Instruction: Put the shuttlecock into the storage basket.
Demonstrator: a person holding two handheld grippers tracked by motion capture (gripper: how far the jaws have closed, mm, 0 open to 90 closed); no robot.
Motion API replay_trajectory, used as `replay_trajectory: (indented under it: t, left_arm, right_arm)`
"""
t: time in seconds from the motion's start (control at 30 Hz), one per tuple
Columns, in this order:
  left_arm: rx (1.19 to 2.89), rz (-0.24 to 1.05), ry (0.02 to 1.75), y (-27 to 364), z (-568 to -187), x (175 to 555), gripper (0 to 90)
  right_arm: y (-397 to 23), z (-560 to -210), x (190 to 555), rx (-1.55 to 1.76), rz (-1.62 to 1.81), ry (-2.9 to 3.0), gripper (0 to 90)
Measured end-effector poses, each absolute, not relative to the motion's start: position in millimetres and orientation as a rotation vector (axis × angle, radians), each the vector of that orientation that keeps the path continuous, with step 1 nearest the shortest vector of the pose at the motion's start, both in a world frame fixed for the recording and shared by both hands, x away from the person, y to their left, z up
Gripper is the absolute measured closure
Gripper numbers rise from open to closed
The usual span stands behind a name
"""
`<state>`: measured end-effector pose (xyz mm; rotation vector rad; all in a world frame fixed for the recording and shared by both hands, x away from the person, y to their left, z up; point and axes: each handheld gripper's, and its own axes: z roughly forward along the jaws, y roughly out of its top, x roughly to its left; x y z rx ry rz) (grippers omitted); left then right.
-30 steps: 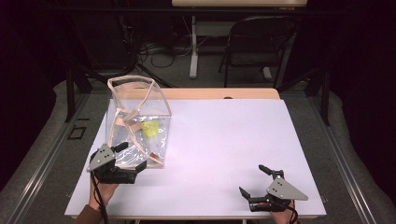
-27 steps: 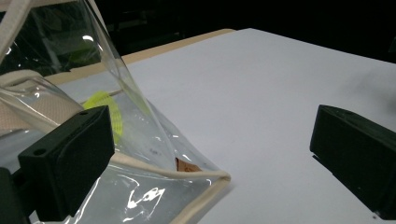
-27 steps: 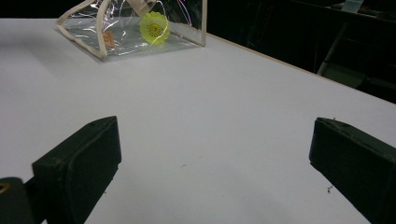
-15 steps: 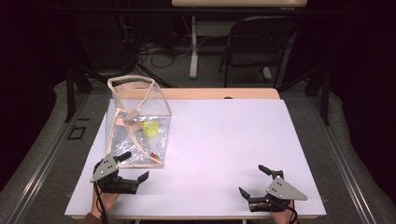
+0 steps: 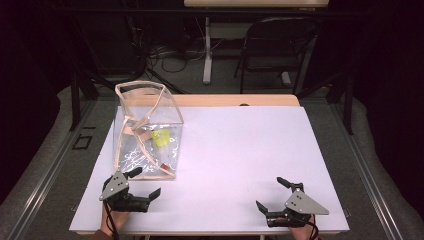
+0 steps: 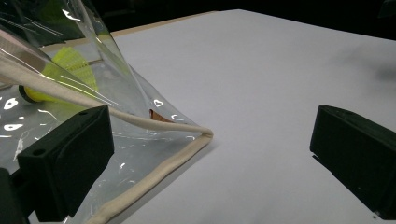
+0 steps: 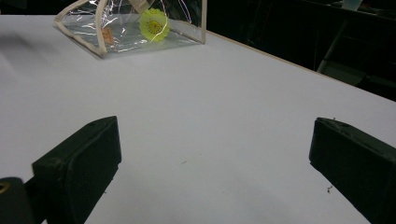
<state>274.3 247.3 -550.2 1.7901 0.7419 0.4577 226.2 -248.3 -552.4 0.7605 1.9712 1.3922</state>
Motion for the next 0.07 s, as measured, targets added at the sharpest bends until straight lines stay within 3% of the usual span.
replay_trajectory:
  t: [0.07]
  left_arm:
    - [1.794,0.456,0.743,246.7,-550.5,274.5,0.0]
  right_arm:
    - [-249.1,-552.7,226.1,0.766,1.391,1.973,1.9]
